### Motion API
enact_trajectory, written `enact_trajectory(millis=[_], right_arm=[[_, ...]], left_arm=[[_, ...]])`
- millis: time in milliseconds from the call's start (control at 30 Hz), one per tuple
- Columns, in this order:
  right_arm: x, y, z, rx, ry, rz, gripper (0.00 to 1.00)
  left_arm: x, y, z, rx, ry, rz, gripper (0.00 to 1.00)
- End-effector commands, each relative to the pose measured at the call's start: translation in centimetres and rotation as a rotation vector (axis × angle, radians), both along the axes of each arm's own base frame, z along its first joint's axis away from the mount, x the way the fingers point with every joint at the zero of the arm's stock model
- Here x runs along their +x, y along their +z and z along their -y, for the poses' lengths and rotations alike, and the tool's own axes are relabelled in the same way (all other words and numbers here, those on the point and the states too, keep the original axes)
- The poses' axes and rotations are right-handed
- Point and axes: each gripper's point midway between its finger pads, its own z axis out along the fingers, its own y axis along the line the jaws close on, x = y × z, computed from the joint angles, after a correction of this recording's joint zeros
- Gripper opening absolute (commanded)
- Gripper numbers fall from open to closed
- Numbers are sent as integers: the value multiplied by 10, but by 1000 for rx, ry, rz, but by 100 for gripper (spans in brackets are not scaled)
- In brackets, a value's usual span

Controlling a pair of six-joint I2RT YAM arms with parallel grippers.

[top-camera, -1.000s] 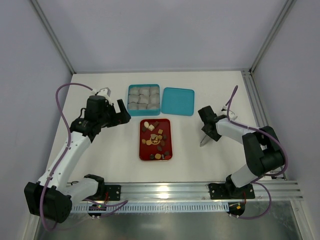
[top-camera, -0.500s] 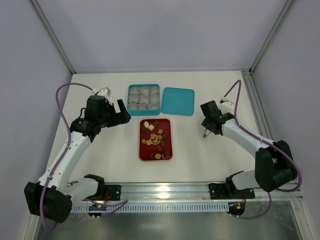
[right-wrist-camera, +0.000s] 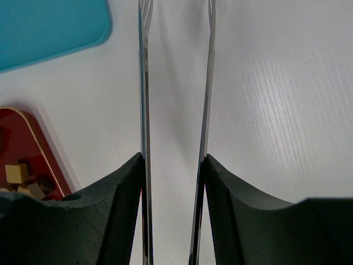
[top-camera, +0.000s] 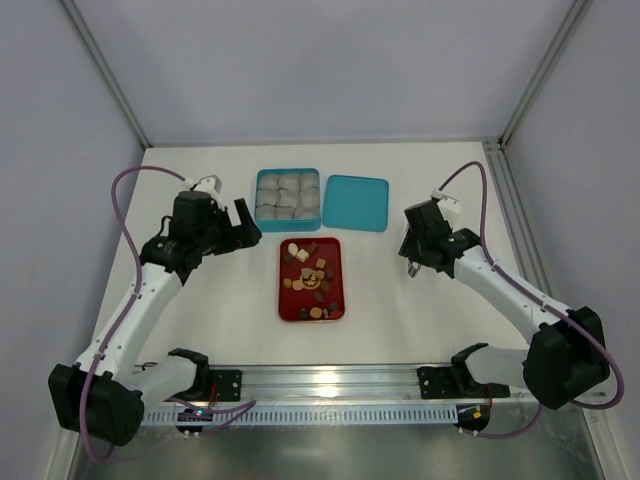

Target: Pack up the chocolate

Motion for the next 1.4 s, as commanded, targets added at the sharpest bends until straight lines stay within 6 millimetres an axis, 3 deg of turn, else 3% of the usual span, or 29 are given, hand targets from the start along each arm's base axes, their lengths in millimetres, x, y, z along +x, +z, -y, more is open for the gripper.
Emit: enact_trajectory(millis=[0, 367, 633, 967, 1200, 1367], right_arm=[[4, 30, -13, 17, 84, 51, 49], [-7, 66, -42, 103, 241, 124, 48], [-32, 82, -96, 144, 438, 124, 44], [-79, 76, -159, 152, 627, 47, 42], [-103, 60, -170, 132, 654, -15, 40], [-105, 54, -169, 111, 633, -29, 40]], left_arm=[[2, 2, -1, 10, -6, 11, 100], [3, -2, -1, 15, -7, -3, 100], [2, -3, -2, 21, -4, -7, 100], [2, -3, -3, 24, -3, -7, 100], [2, -4, -2, 21, -7, -11, 100], [2, -2, -1, 17, -12, -7, 100]])
